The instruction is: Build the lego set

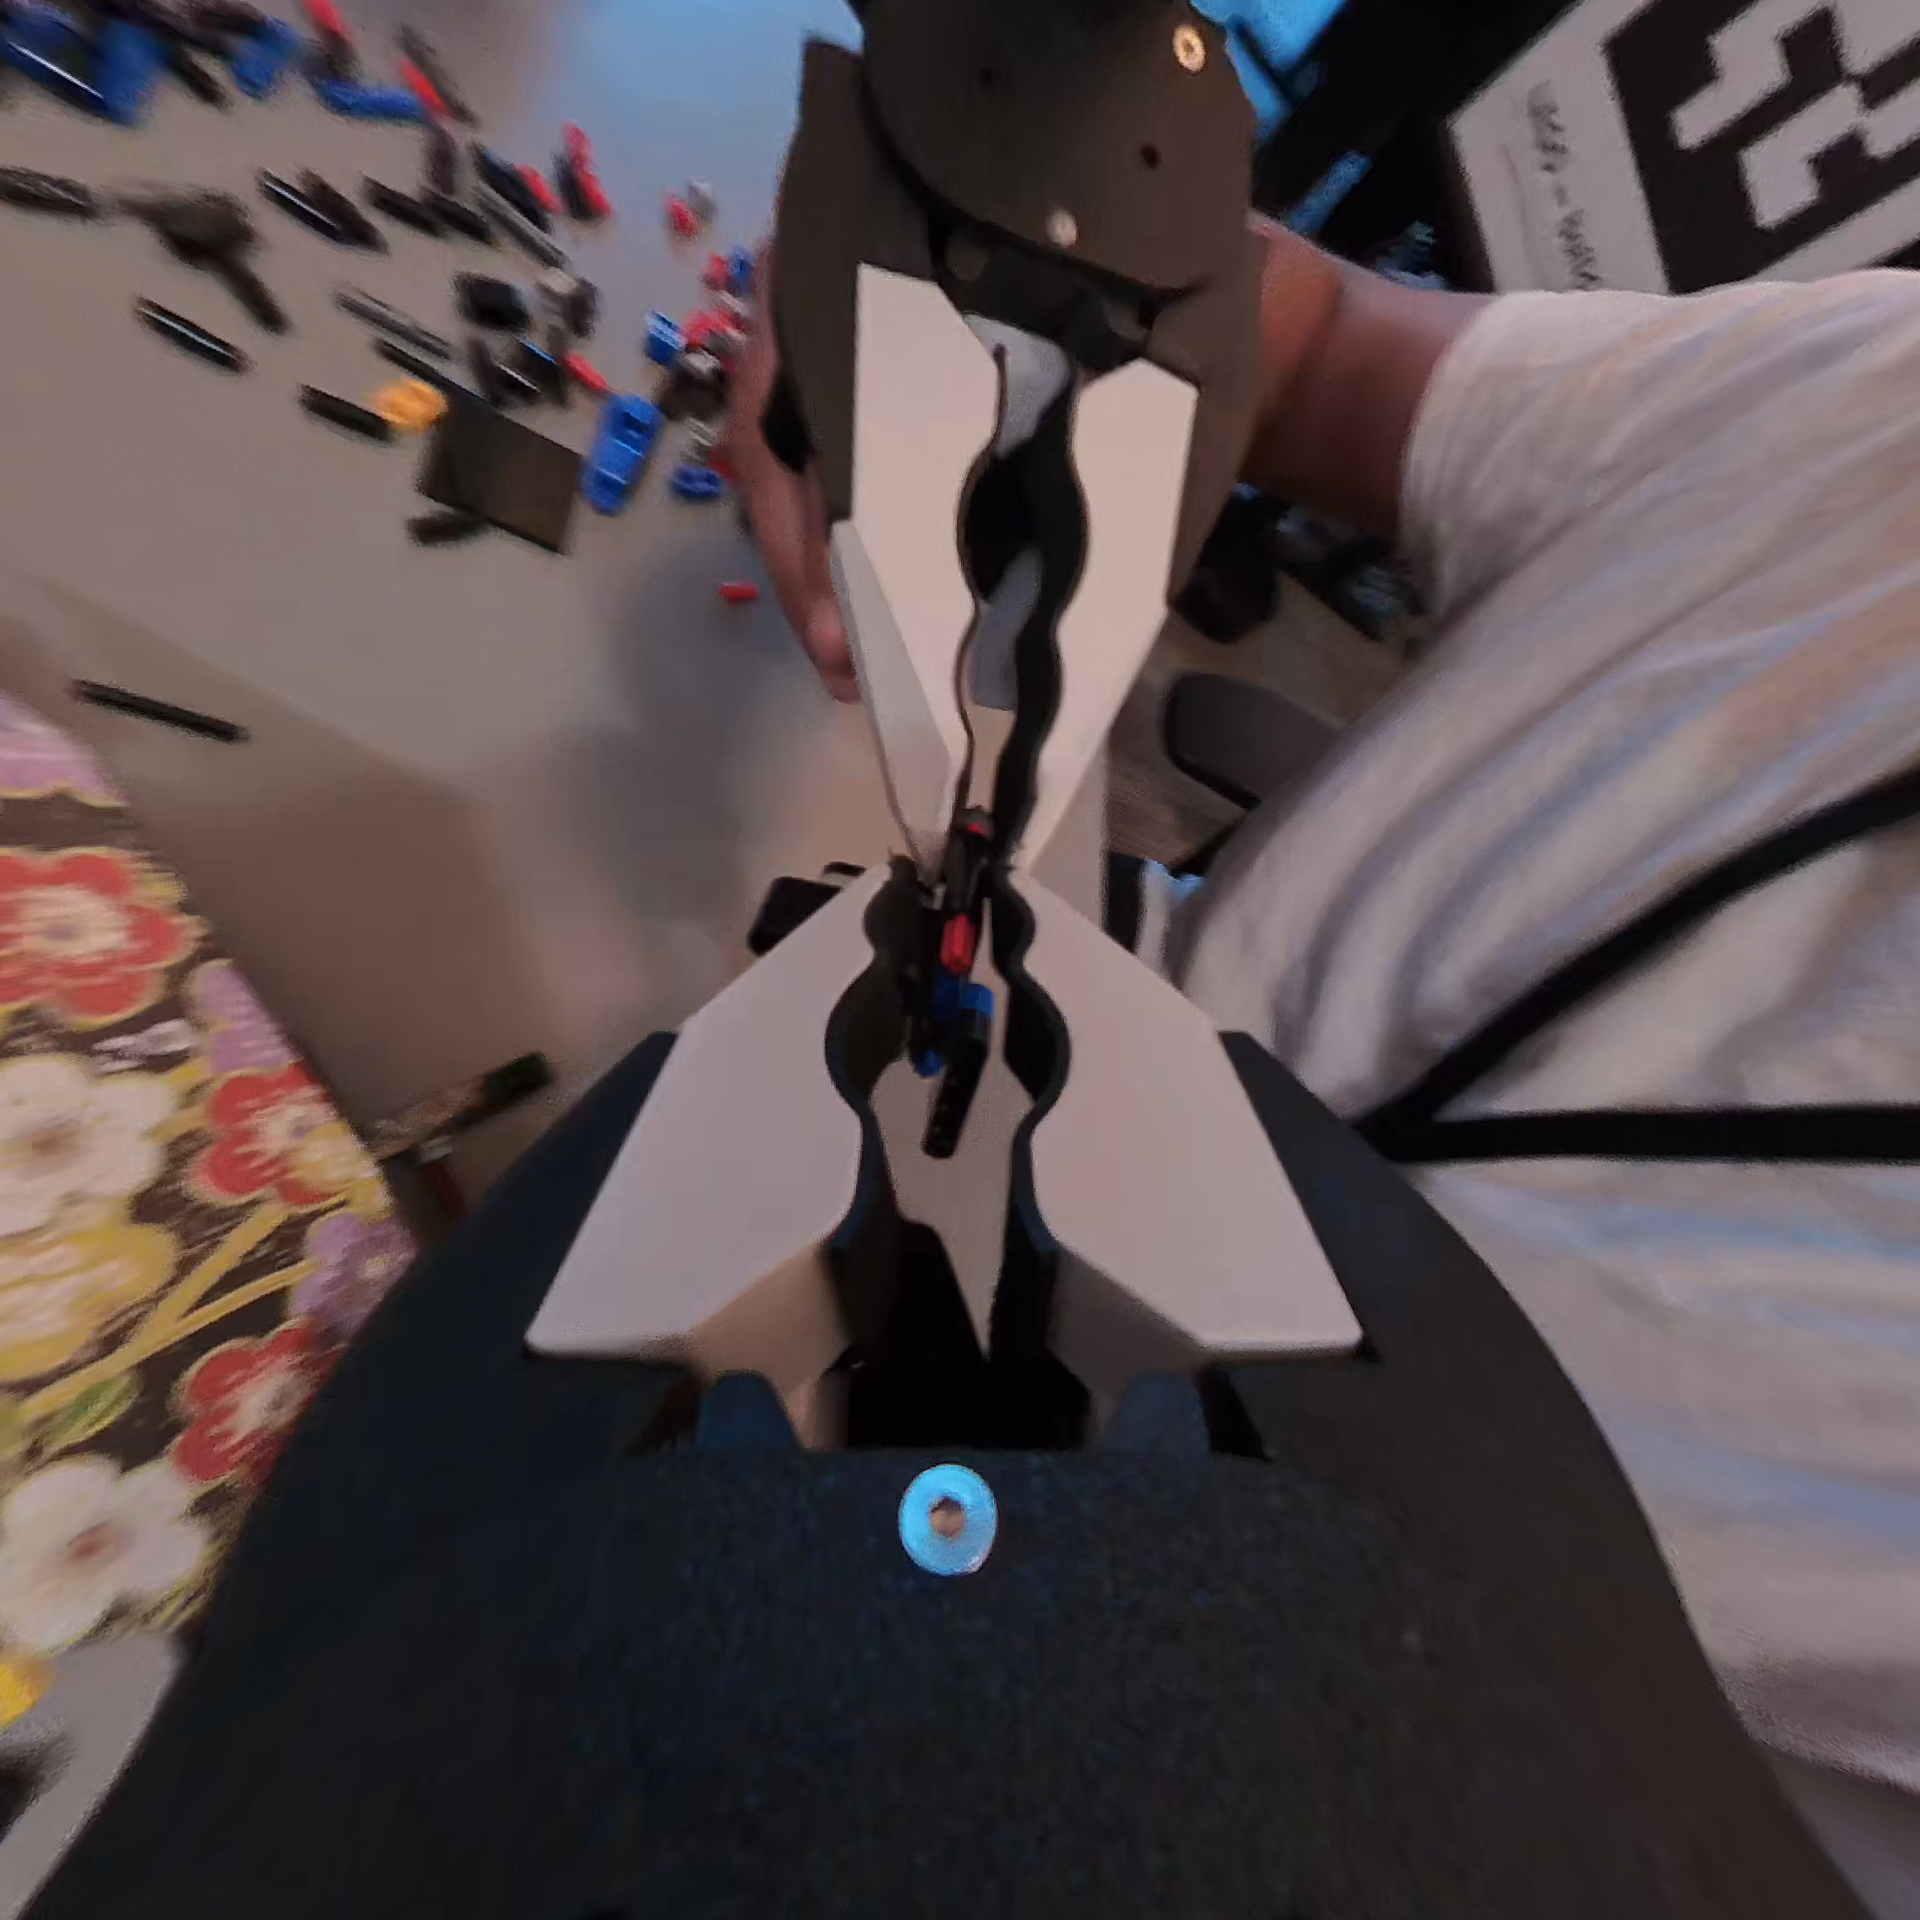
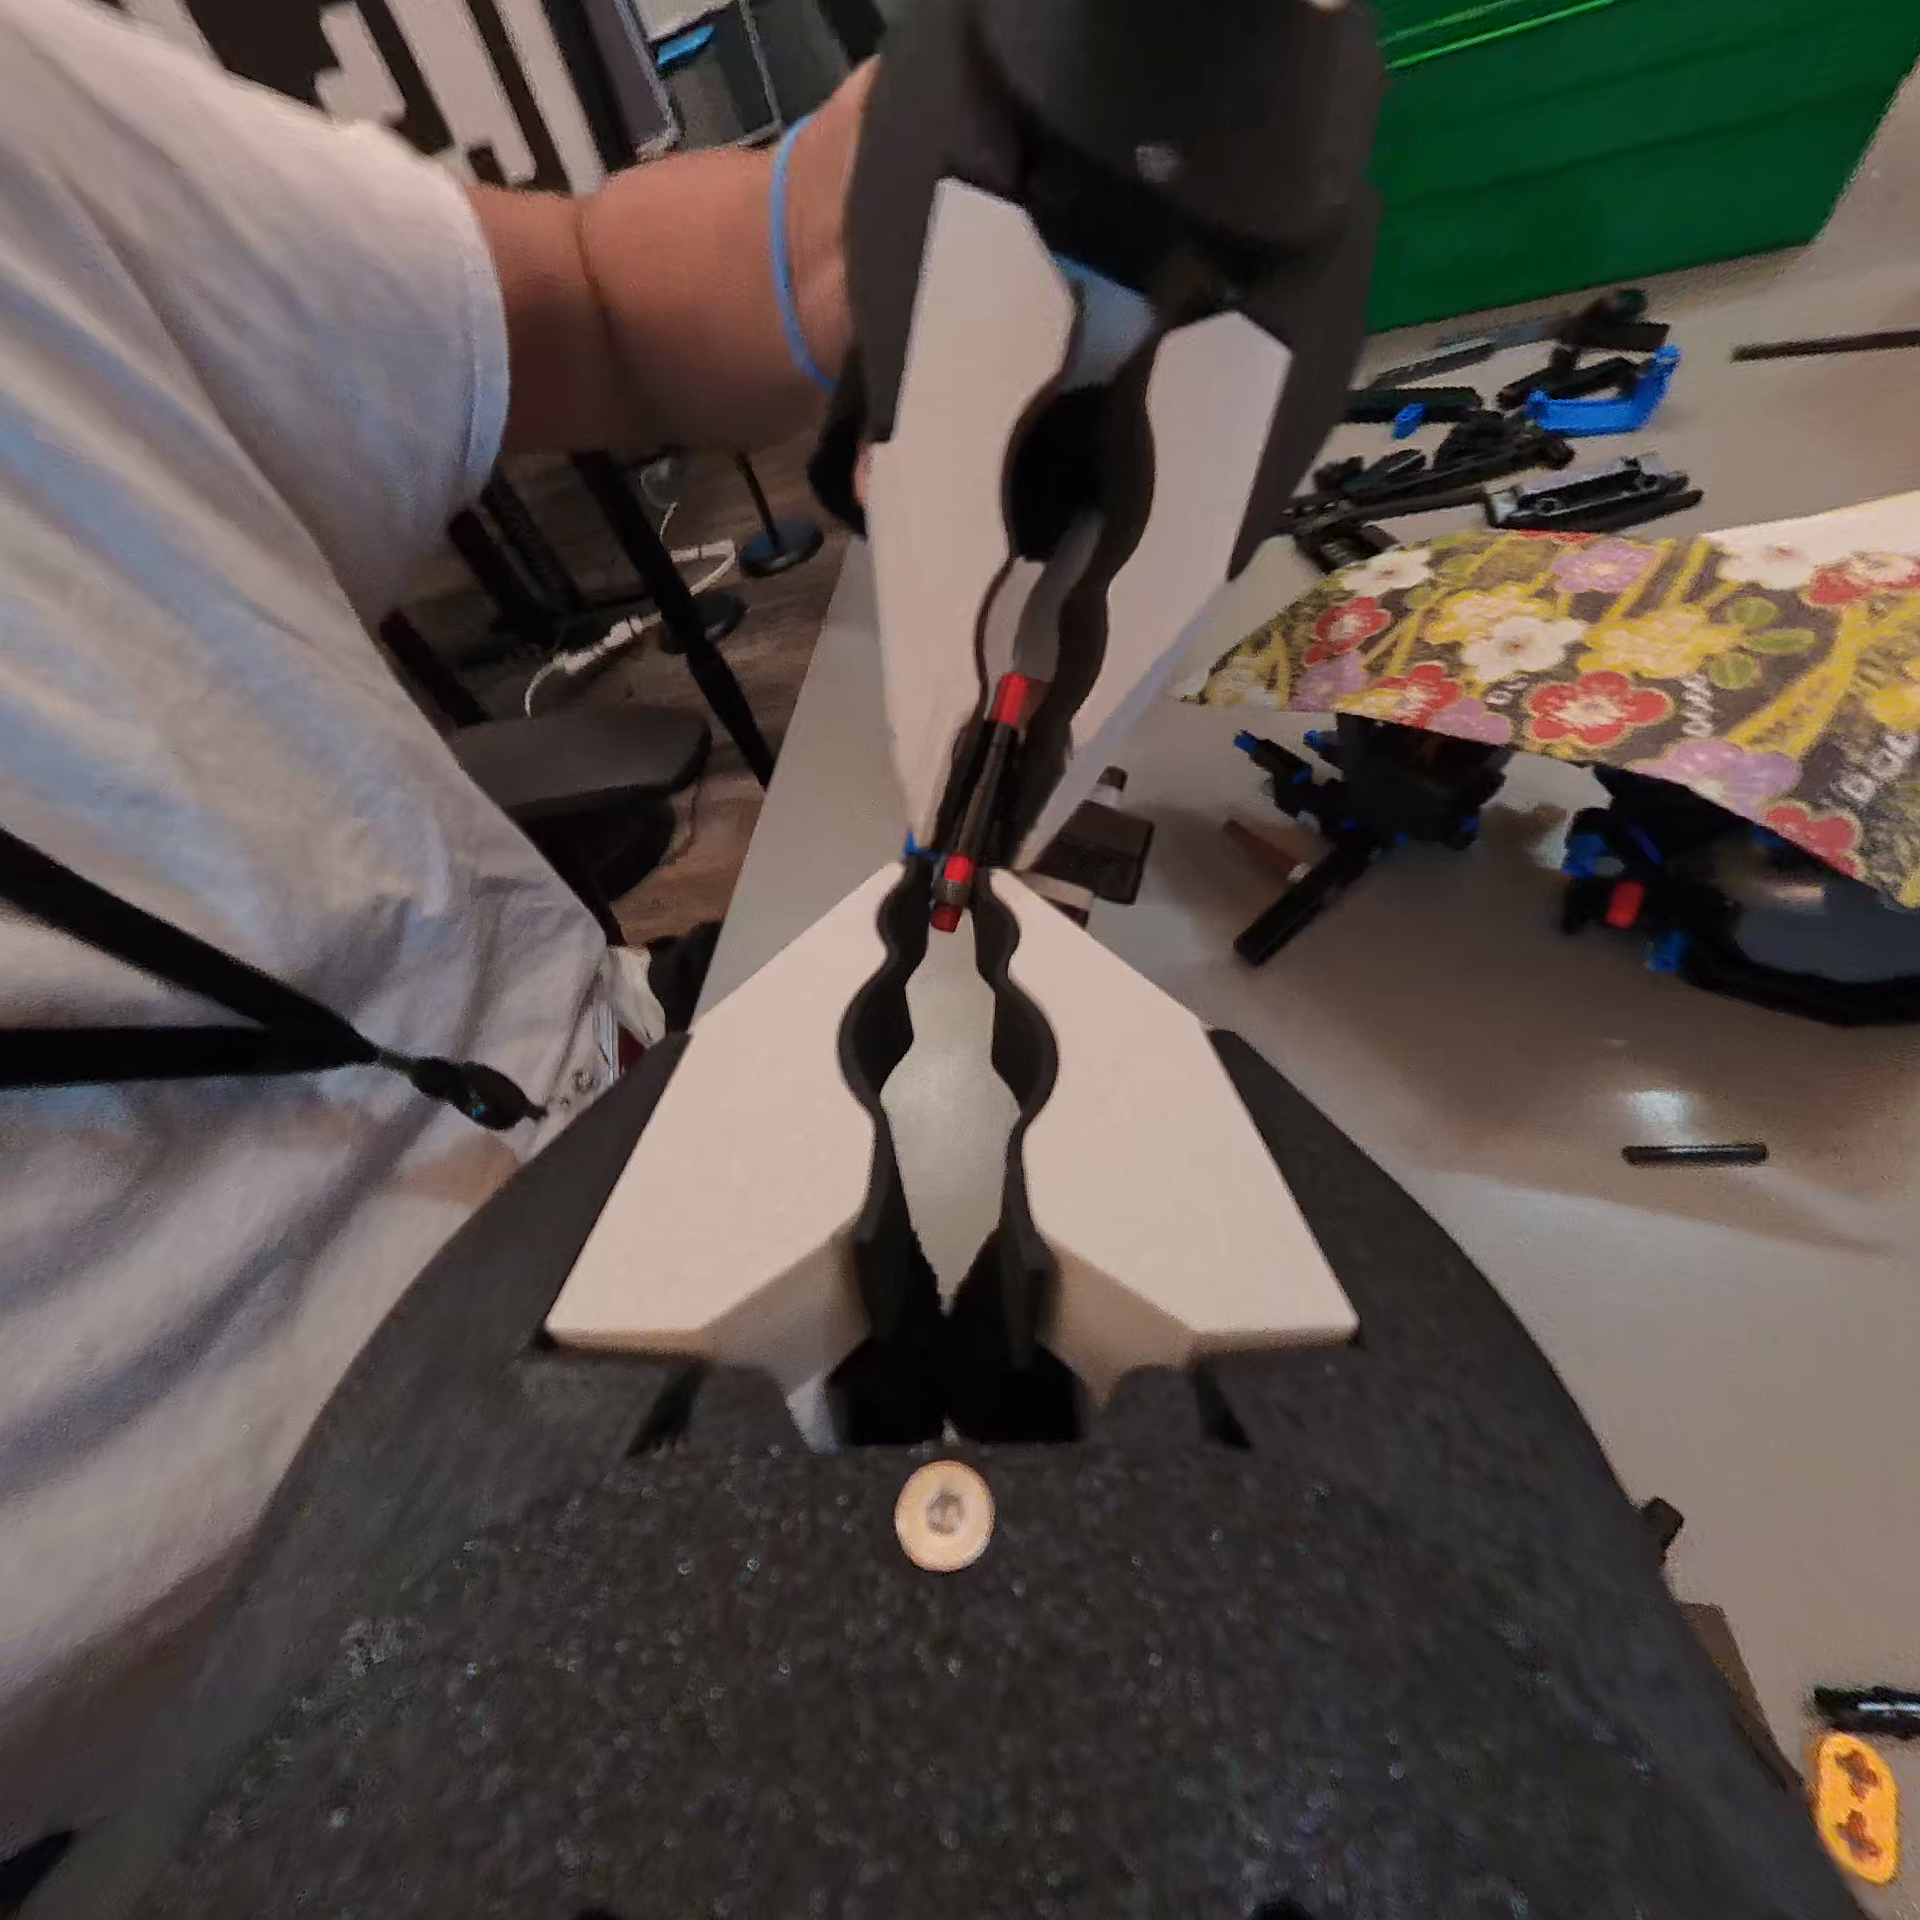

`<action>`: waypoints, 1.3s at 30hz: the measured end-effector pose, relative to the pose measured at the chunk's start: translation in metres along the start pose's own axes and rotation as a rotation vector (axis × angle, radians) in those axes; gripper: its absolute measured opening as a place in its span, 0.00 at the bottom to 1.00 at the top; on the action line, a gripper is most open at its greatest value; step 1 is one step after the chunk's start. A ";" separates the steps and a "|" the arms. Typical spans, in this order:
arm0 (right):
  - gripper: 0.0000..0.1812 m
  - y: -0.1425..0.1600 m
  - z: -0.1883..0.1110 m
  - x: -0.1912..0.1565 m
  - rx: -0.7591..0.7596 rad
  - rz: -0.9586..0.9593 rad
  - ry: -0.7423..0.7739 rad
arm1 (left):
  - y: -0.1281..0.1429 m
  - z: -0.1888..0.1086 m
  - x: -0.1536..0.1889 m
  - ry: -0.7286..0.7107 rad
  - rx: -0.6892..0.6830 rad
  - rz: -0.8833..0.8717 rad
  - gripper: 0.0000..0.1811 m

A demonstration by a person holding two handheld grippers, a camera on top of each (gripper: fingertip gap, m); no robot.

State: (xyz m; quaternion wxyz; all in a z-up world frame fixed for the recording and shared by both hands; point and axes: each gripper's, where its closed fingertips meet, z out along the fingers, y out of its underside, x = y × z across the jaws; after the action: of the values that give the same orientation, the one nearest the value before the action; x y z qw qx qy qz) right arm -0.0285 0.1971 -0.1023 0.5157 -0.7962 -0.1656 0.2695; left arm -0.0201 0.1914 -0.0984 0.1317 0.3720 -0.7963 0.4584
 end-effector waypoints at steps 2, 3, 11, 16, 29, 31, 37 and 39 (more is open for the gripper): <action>0.04 -0.004 -0.001 0.008 0.030 0.086 -0.003 | -0.008 -0.010 -0.016 -0.157 0.076 0.062 0.17; 0.04 -0.006 -0.003 0.015 0.049 0.127 0.020 | -0.012 -0.018 -0.022 -0.227 0.127 0.099 0.21; 0.04 -0.014 -0.003 0.046 0.168 0.288 0.159 | -0.011 -0.039 -0.047 -0.992 0.237 0.435 0.31; 0.04 -0.011 0.001 0.049 0.128 0.162 0.290 | -0.007 -0.036 -0.052 -1.084 0.220 0.399 0.25; 0.04 -0.017 0.002 0.043 0.159 0.165 0.274 | -0.009 -0.030 -0.057 -1.132 0.220 0.427 0.25; 0.04 -0.016 0.002 0.044 0.151 0.170 0.270 | -0.009 -0.030 -0.055 -1.142 0.206 0.457 0.20; 0.06 -0.017 -0.001 0.041 0.151 0.165 0.227 | -0.010 -0.030 -0.056 -1.210 0.144 0.553 0.20; 0.09 -0.019 0.000 0.039 0.157 0.171 0.203 | -0.010 -0.033 -0.056 -1.240 0.113 0.584 0.21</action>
State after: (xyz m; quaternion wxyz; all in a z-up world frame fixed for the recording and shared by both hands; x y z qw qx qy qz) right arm 0.0032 0.2262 -0.0950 0.5659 -0.7876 -0.0228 0.2428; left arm 0.0218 0.2418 -0.1049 -0.4968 0.3421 -0.7671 0.2184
